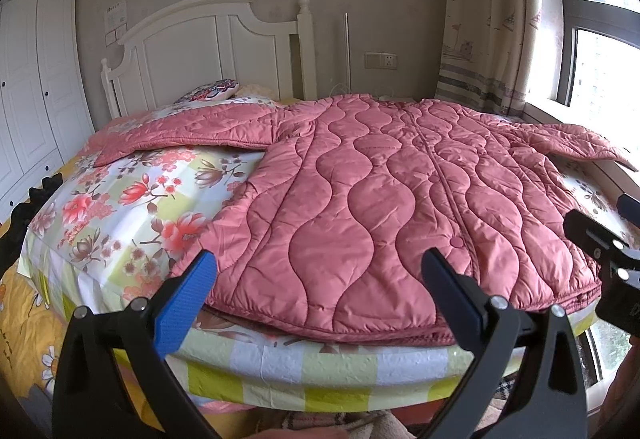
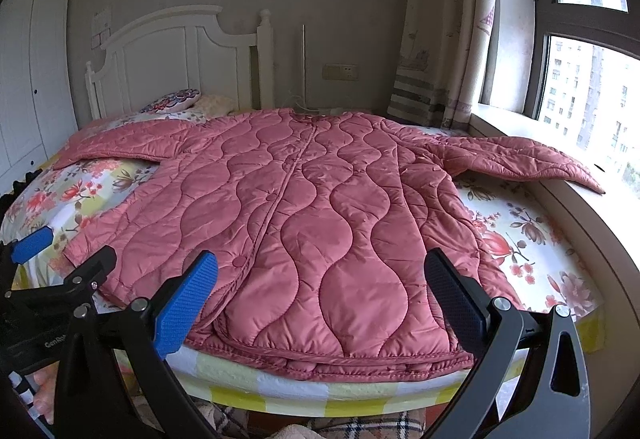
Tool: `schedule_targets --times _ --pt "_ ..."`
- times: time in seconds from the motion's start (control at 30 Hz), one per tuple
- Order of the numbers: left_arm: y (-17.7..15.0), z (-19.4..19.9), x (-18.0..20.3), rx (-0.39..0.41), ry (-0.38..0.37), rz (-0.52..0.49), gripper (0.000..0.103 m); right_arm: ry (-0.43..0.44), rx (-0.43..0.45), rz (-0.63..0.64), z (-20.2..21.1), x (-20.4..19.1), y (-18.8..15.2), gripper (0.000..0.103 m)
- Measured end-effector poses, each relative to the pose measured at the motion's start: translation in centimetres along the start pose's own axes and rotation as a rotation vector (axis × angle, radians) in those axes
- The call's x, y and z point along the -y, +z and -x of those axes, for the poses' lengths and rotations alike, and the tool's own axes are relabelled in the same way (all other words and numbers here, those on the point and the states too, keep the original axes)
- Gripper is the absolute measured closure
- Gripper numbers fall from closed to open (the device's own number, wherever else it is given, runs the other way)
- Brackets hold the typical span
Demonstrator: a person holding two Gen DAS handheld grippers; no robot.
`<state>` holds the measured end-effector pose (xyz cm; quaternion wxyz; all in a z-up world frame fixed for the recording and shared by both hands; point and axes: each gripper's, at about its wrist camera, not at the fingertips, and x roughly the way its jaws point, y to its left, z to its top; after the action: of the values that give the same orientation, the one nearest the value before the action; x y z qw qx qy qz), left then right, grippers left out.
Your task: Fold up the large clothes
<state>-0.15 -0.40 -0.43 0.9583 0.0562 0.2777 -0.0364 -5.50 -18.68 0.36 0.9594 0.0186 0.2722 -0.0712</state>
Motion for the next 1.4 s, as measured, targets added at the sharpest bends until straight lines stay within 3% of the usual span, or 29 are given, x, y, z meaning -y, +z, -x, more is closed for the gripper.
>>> schedule_targets --times 1.4 --pt "-0.02 -0.38 -0.14 -0.021 -0.009 0.006 0.002 -0.003 -0.016 -0.010 -0.53 0.61 -0.50 0.004"
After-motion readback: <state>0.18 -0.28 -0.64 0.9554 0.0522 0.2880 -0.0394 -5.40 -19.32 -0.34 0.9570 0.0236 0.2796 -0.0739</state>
